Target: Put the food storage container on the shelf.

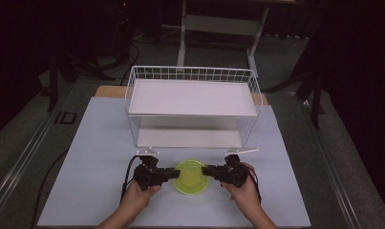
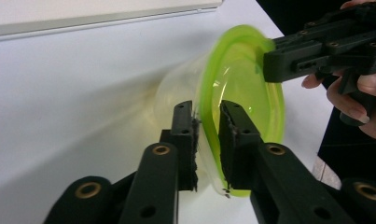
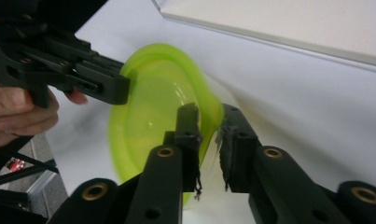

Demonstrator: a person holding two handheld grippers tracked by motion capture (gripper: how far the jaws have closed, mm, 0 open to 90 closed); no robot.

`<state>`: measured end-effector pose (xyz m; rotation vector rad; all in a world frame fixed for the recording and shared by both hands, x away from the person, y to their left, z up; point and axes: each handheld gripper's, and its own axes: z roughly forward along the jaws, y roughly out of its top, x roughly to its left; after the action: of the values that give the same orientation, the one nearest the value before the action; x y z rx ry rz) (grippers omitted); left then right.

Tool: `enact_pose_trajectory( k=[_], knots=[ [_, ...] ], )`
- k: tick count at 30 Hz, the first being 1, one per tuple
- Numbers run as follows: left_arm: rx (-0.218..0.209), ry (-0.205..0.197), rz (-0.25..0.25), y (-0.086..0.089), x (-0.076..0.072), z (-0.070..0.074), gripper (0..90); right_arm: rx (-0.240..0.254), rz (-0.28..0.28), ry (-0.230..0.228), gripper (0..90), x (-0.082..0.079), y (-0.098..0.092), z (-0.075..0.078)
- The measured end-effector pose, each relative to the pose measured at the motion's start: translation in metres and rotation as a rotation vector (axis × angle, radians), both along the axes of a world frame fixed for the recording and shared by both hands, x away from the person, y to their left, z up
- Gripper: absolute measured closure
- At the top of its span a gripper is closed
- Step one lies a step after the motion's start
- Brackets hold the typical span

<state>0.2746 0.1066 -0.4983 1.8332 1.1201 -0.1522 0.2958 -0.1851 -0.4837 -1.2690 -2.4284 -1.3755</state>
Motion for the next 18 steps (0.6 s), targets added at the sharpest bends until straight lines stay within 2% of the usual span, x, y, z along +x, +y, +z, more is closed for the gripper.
enact_pose_trajectory(
  k=[2,4,6,8,12,15,18],
  knots=[
    [-0.009,0.016,0.016,0.001,-0.001,0.0,80.1,-0.013,0.008,-0.016,80.4,-0.001,0.001,0.004],
    [-0.016,0.013,0.022,0.003,0.0,0.001,81.4,-0.041,0.015,-0.032,80.6,-0.003,0.004,0.006],
    [-0.016,0.001,0.021,0.004,-0.001,0.005,81.6,-0.05,0.014,-0.043,80.6,-0.005,0.006,0.008],
    [-0.016,-0.003,0.017,0.004,-0.001,0.007,81.6,-0.047,0.013,-0.045,80.6,-0.006,0.006,0.01],
    [-0.015,-0.023,0.012,0.004,-0.003,0.02,81.6,-0.027,0.014,-0.079,80.6,-0.009,0.004,0.022],
    [-0.014,-0.049,0.005,0.005,-0.004,0.03,81.6,-0.021,0.017,-0.092,80.6,-0.01,0.003,0.028],
    [-0.024,-0.075,0.006,0.005,-0.006,0.04,81.7,-0.007,0.016,-0.118,80.7,-0.012,0.002,0.041]
  ],
)
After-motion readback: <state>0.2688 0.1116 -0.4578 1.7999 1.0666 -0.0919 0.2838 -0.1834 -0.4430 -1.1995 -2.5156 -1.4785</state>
